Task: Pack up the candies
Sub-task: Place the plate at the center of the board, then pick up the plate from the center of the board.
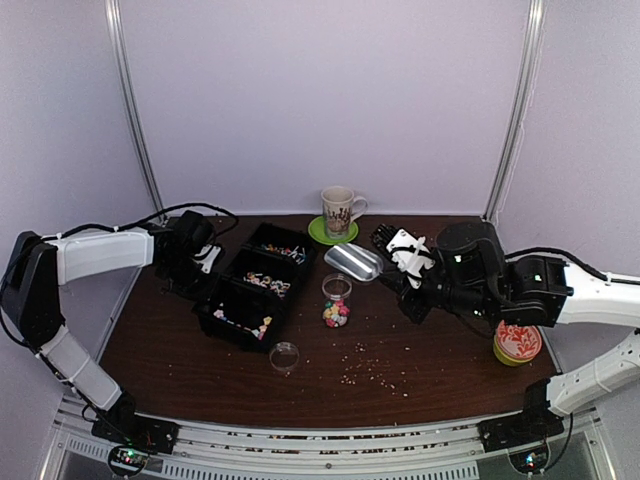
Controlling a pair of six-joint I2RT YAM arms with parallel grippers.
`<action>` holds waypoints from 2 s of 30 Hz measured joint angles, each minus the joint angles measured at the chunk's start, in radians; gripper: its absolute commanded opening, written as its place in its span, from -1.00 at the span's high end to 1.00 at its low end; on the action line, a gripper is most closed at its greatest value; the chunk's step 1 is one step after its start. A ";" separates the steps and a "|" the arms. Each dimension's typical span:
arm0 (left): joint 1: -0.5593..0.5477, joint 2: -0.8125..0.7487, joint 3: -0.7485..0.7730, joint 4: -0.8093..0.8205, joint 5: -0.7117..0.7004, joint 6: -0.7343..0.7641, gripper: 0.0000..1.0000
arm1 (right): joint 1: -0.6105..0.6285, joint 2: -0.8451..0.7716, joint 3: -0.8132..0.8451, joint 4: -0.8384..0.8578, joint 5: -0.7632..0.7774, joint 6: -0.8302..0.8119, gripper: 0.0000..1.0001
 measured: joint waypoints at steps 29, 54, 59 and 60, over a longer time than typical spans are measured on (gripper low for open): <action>0.022 -0.048 0.029 -0.137 -0.053 -0.016 -0.45 | 0.003 -0.044 -0.001 -0.002 -0.017 0.000 1.00; 0.126 0.333 0.396 -0.064 0.076 0.065 -0.34 | 0.016 -0.044 -0.001 -0.046 -0.017 0.015 1.00; 0.126 0.383 0.423 -0.058 0.079 0.078 -0.11 | 0.018 -0.044 -0.001 -0.049 -0.017 0.023 1.00; 0.126 0.387 0.424 -0.058 0.080 0.080 -0.08 | 0.019 -0.044 -0.001 -0.049 -0.016 0.024 1.00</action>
